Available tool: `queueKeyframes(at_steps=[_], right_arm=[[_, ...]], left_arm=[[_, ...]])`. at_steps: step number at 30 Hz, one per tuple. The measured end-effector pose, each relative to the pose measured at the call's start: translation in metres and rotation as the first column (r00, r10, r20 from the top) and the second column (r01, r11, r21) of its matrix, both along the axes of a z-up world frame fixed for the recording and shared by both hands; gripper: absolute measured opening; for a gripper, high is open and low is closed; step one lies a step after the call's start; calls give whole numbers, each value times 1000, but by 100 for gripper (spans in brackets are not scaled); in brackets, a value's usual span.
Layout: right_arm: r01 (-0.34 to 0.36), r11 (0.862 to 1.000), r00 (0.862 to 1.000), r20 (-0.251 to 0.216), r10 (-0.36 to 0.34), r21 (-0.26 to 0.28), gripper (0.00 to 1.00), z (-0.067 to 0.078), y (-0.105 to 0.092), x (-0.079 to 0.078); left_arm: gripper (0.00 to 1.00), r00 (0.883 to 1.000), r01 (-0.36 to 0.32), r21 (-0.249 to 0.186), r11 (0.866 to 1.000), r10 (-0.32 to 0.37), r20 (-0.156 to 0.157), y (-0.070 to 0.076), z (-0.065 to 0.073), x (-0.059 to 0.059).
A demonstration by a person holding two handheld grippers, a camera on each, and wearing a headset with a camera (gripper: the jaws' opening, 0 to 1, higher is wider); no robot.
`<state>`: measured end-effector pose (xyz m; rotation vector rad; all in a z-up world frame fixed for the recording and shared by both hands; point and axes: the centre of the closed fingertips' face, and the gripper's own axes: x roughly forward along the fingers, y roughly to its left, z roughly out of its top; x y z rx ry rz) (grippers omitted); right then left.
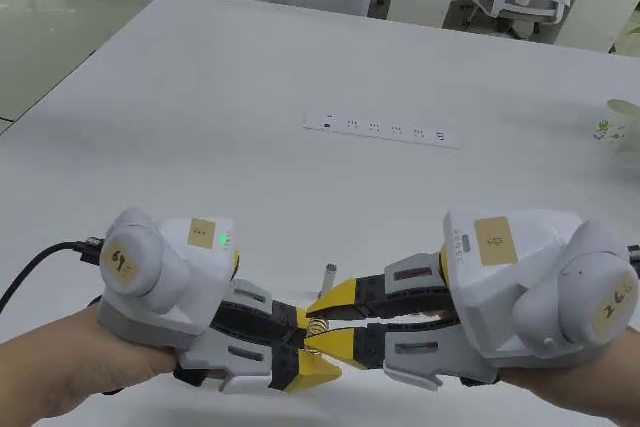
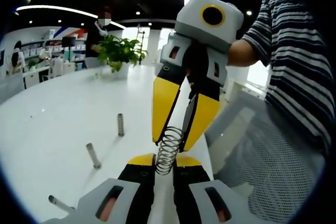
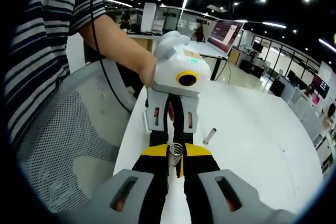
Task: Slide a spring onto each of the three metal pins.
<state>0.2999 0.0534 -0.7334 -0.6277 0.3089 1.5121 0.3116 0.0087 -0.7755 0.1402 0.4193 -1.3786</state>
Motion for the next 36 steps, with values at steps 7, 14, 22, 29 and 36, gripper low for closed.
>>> queueKeyframes(at_steps=[7, 14, 22, 29, 36], right_arm=[[2, 1000, 1000, 14, -2, -11, 6, 0, 0, 1], [16, 1000, 1000, 20, -16, -19, 6, -1, -5, 5], [24, 999, 999, 25, -24, -30, 7, -3, -7, 7], [43, 999, 999, 26, -42, -33, 7, -5, -9, 12], [59, 997, 998, 28, -58, -42, 7, -8, -12, 15]], left_arm=[[8, 1000, -22, -2, 1000, 22, -13, 2, 1, 1], [15, 999, -37, 9, 999, 38, -12, 3, -1, 3], [19, 998, -56, 3, 998, 56, -26, 7, 0, 5], [26, 996, -77, 3, 997, 77, -38, 15, -3, 5], [33, 990, -131, -17, 991, 129, -61, 34, -2, 8]])
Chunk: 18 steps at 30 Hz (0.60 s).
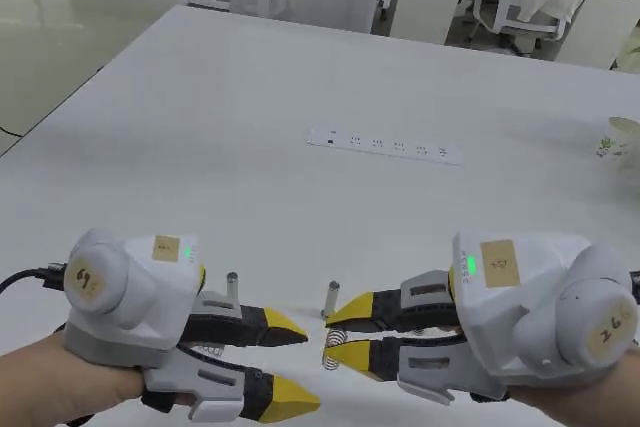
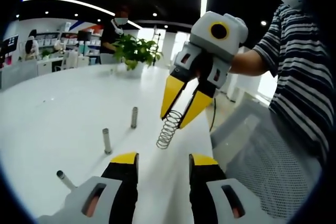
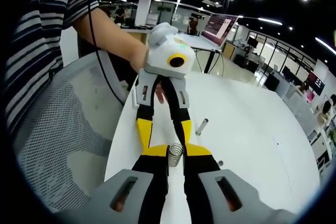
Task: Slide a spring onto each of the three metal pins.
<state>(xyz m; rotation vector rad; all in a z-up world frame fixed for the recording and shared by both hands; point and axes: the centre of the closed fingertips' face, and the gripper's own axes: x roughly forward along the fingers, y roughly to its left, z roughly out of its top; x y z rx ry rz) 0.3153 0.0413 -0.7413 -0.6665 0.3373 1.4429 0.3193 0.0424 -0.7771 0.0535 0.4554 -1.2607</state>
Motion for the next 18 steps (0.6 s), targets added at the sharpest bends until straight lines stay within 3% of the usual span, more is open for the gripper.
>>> queueKeyframes(at_steps=[6, 18], right_arm=[[20, 1000, 1000, 6, -20, -6, 7, -3, 0, 3], [32, 999, 999, 13, -32, -11, 7, -5, -3, 6]], left_arm=[[48, 999, -45, 6, 999, 45, 8, 20, 0, 1], [64, 989, -149, 9, 989, 149, 7, 57, -1, 3]])
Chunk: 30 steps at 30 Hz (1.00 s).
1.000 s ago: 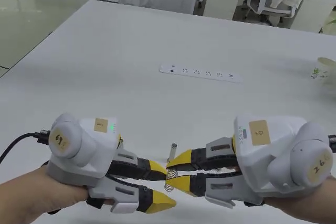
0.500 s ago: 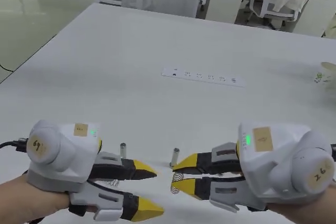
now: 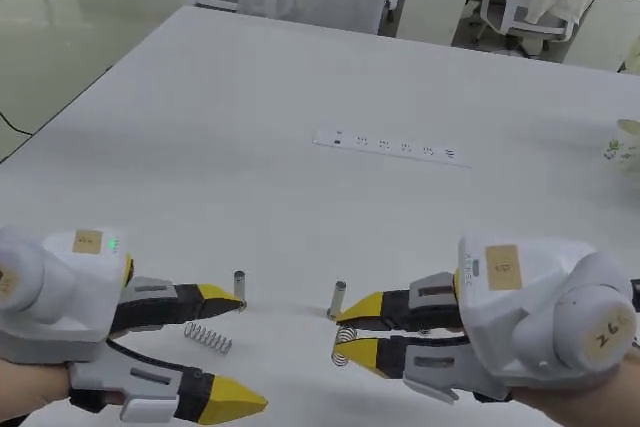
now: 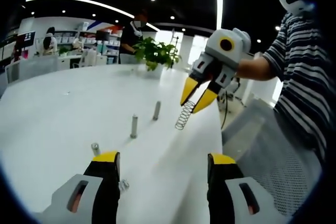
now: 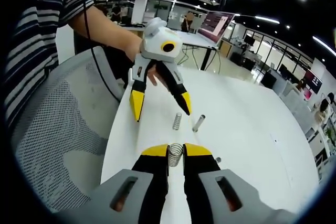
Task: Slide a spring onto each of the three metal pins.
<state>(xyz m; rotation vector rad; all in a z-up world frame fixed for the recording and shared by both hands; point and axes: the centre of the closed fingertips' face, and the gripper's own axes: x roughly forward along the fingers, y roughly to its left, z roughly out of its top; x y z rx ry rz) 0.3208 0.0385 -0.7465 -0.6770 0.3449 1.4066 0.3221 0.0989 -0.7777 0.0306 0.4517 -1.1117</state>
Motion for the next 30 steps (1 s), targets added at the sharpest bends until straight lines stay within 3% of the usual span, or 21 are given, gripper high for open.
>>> queueKeyframes(at_steps=[3, 16, 30], right_arm=[[7, 1000, 1000, -3, -7, -1, 7, -1, -1, 1], [34, 999, 999, -15, -34, 7, 7, -2, -4, 8], [76, 997, 997, -29, -76, 9, 7, -4, -8, 26]], left_arm=[[69, 1000, -20, 18, 1000, 20, 3, 9, -2, 1], [95, 994, -113, -16, 993, 113, 0, 35, 1, 4], [98, 985, -175, -32, 984, 175, -2, 49, 5, 7]])
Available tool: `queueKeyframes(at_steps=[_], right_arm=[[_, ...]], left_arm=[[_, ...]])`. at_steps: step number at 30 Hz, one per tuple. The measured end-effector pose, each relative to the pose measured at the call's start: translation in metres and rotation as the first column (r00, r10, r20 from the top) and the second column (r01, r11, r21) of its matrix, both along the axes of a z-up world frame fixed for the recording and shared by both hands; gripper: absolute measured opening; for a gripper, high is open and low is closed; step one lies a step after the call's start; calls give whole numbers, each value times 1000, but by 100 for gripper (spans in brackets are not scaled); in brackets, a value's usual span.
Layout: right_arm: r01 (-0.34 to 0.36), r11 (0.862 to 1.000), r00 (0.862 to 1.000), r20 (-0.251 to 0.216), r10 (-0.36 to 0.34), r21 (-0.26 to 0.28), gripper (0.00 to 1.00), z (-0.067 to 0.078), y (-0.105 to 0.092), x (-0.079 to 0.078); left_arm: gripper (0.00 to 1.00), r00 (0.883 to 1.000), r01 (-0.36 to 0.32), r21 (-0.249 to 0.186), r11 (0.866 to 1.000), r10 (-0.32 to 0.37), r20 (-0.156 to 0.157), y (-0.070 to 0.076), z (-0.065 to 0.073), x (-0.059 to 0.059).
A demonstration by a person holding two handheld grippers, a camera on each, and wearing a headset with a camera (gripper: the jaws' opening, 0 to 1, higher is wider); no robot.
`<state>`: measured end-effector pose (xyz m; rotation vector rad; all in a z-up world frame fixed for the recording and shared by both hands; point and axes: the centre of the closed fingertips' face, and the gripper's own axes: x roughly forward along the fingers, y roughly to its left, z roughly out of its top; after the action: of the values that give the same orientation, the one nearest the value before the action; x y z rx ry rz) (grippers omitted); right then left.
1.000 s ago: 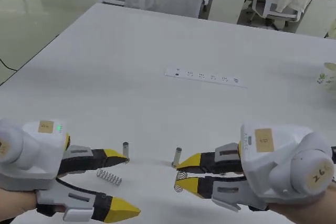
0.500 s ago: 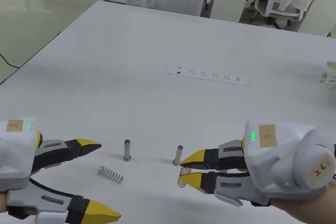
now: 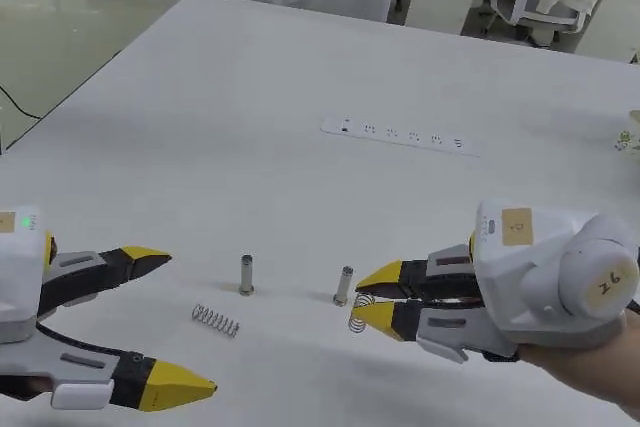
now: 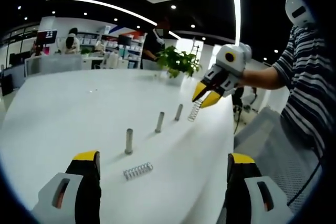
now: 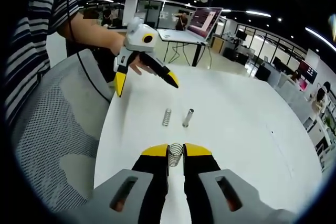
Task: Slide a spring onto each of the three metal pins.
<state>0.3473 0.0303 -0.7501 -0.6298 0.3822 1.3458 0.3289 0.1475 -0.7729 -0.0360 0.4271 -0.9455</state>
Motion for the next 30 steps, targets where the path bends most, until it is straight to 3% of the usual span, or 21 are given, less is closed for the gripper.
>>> queueKeyframes(at_steps=[13, 22, 30], right_arm=[[60, 998, 998, -1, -60, 26, 7, 5, 2, 29], [77, 997, 997, 24, -78, 13, 7, 4, 8, 49], [120, 993, 993, 3, -120, 22, 7, -2, 8, 63]], left_arm=[[98, 1000, -9, 3, 1000, 9, 1, 3, -1, -1], [97, 1000, -10, 2, 1000, 10, 0, 3, -1, -2], [97, 1000, -20, 3, 1000, 20, 3, 7, 0, -3]])
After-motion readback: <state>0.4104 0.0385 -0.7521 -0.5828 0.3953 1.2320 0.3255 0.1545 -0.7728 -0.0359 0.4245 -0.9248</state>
